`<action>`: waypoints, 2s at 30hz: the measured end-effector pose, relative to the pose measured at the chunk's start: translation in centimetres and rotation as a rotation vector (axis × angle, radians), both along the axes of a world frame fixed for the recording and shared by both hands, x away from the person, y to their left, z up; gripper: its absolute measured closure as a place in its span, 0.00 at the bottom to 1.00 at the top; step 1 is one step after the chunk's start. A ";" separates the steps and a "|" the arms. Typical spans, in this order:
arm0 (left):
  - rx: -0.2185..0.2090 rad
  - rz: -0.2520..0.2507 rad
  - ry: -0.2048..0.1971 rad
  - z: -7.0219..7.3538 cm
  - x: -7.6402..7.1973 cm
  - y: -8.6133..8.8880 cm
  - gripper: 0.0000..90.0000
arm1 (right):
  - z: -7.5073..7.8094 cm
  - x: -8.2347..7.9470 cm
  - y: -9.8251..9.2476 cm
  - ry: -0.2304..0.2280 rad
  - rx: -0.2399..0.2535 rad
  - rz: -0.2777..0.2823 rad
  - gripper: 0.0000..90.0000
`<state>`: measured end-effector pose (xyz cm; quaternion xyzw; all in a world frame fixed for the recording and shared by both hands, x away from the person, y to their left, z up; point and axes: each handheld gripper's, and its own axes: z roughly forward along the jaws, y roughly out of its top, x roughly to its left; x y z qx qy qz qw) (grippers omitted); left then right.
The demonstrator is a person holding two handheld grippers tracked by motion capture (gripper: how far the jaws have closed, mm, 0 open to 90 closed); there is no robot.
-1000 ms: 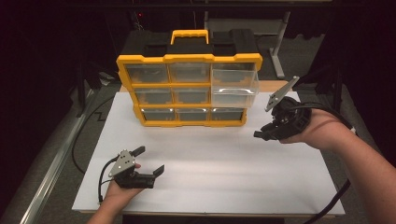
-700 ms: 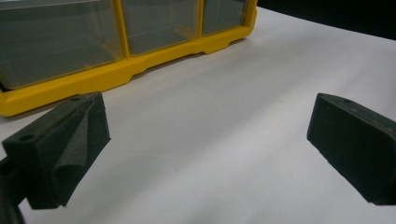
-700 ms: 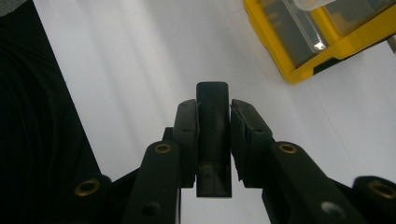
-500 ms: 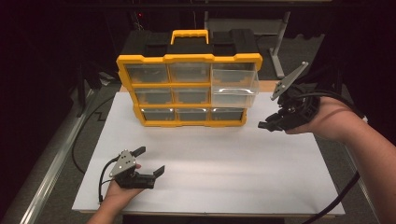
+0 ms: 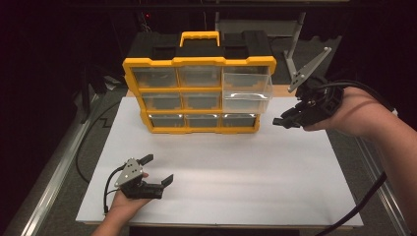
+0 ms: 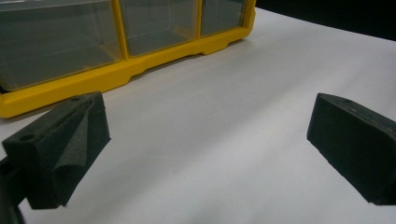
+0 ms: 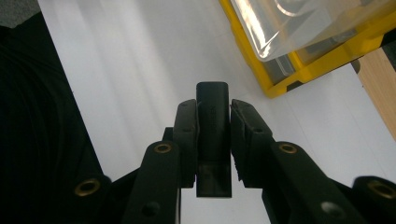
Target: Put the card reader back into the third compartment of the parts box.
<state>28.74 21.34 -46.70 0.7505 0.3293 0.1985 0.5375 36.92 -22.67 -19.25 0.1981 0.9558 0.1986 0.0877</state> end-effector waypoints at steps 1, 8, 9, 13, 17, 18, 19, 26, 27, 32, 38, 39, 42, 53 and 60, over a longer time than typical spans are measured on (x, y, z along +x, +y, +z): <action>-0.004 0.002 -0.001 0.0 0.0 0.0 0.01 | 0.1 0.0 0.0 0.000 -0.002 0.000 0.83; -0.009 0.004 -0.004 0.1 -0.1 0.1 0.01 | 1.5 0.0 0.3 -0.014 -0.009 0.010 0.83; -0.011 0.005 -0.006 0.1 -0.1 0.1 0.01 | 1.6 0.0 0.4 -0.015 -0.007 0.012 0.83; -0.008 0.002 -0.003 0.1 -0.1 0.1 0.01 | 2.5 0.1 0.6 -0.024 -0.010 0.015 0.83; -0.008 0.001 -0.003 0.1 -0.1 0.1 0.01 | 3.4 0.1 0.8 -0.032 -0.006 0.011 0.83; -0.009 0.000 -0.002 0.1 -0.1 0.1 0.01 | 3.6 0.1 0.8 -0.035 -0.007 0.014 0.83; -0.009 0.001 -0.002 0.1 -0.1 0.1 0.01 | 3.8 0.1 0.9 -0.038 -0.007 0.014 0.83; -0.012 -0.002 -0.003 0.1 -0.1 0.1 0.01 | 5.0 0.4 1.0 -0.050 0.009 0.013 0.83; -0.012 -0.002 -0.004 0.1 -0.1 0.1 0.01 | 5.2 0.5 1.1 -0.051 0.013 0.013 0.83; -0.015 -0.001 -0.005 0.2 -0.2 0.2 0.01 | 6.0 1.0 1.5 -0.059 0.017 0.015 0.83; -0.016 -0.001 -0.005 0.2 -0.2 0.2 0.01 | 6.7 1.8 2.2 -0.069 0.015 0.013 0.83; -0.016 -0.001 -0.005 0.2 -0.2 0.2 0.01 | 6.8 2.0 2.3 -0.072 0.013 0.016 0.83; -0.006 -0.006 0.001 0.1 -0.1 0.2 0.01 | 6.8 2.5 2.7 -0.068 0.006 0.015 0.83; -0.008 -0.011 -0.001 0.1 -0.1 0.2 0.01 | 6.4 4.1 4.4 -0.062 0.005 0.023 0.83; -0.007 -0.012 0.000 0.1 -0.2 0.2 0.01 | 6.3 5.1 5.1 -0.058 0.006 0.023 0.83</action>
